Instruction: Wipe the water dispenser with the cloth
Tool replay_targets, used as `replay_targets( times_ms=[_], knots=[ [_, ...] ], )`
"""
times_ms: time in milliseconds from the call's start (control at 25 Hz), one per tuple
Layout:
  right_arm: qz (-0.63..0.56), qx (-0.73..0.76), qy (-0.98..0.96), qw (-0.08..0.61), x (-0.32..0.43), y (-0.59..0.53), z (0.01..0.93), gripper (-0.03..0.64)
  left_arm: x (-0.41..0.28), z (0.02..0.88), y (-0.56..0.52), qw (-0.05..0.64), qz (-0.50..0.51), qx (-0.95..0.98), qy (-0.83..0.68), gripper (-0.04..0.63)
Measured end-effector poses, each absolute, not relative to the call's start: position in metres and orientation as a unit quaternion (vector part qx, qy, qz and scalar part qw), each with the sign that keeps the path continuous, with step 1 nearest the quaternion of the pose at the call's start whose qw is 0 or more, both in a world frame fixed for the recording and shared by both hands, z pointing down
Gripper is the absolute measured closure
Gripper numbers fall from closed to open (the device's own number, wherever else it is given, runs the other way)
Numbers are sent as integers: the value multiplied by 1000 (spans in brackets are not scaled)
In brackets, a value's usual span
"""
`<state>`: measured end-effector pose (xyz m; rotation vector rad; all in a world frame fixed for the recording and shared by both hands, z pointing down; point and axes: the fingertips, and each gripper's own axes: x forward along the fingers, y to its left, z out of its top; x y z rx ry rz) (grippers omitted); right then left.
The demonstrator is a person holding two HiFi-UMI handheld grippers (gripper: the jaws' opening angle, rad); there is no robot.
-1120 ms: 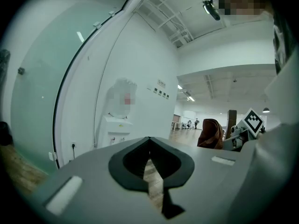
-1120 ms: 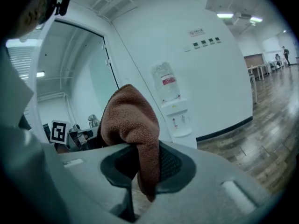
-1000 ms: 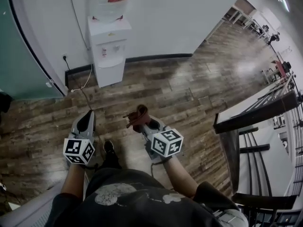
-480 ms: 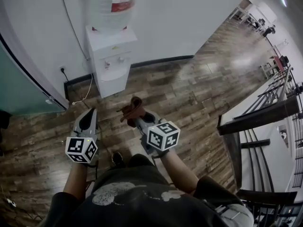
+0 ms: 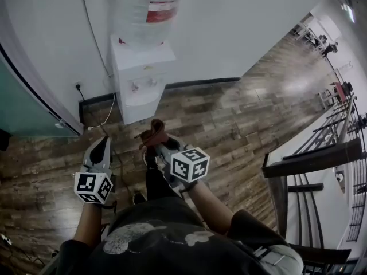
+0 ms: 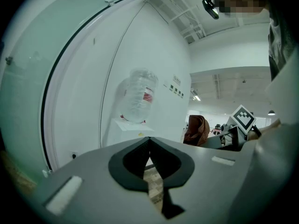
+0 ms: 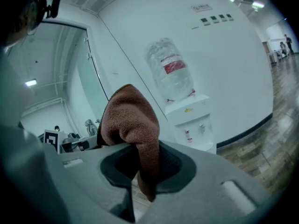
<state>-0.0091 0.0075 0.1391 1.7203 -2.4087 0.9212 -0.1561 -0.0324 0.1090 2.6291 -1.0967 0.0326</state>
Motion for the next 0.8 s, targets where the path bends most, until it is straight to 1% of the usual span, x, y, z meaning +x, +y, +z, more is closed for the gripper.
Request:
replay_targets(
  times_ms=[400,600,800],
  knots=[
    [308,510,-803,18,3,-108,160,557,-131,126,-126,149,25,893,-425,577],
    [308,483,-819,28,8,-153,163,557,-109,126,-171,149,27,883,-444,577],
    [309,455,-834,47,8,-194,175,557,-102,130,-204,152,37,867,-474,577]
  ],
)
